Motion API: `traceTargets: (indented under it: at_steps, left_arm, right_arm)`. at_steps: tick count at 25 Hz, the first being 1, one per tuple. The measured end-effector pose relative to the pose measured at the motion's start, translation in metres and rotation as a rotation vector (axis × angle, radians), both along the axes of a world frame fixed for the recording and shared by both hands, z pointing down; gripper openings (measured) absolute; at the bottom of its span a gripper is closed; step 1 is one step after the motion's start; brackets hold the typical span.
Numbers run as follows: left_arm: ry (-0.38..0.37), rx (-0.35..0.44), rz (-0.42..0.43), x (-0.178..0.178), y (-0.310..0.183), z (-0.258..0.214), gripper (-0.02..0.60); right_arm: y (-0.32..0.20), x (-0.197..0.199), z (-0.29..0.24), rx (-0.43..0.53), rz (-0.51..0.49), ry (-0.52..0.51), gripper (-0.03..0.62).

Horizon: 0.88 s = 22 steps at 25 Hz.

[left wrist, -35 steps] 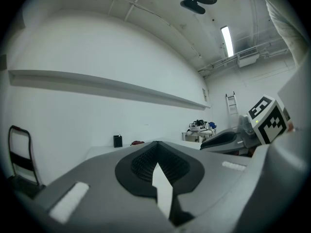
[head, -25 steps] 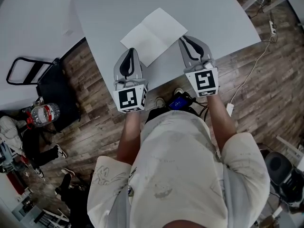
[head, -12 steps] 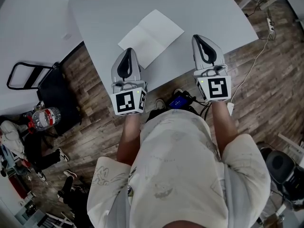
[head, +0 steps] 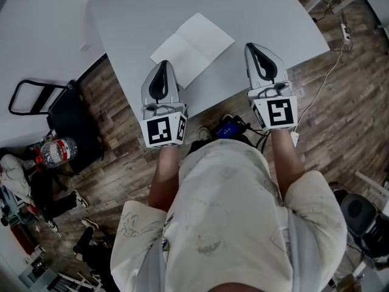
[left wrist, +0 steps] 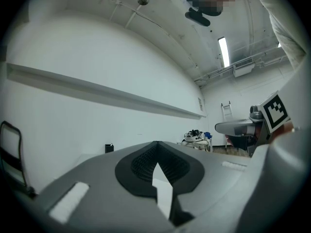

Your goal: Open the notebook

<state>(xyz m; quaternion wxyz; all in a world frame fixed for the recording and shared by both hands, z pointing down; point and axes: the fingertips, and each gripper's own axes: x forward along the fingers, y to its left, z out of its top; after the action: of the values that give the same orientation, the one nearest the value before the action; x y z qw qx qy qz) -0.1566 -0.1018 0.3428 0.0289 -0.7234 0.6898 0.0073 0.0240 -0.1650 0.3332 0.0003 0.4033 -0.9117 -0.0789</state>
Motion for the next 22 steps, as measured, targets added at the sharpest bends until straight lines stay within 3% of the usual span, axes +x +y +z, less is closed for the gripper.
traceTargets:
  at_steps: [22]
  left_arm:
    - [-0.001, 0.003, -0.031, -0.005, 0.004, 0.001, 0.018]
  right_arm:
    - [-0.005, -0.005, 0.015, -0.026, -0.007, 0.013, 0.005]
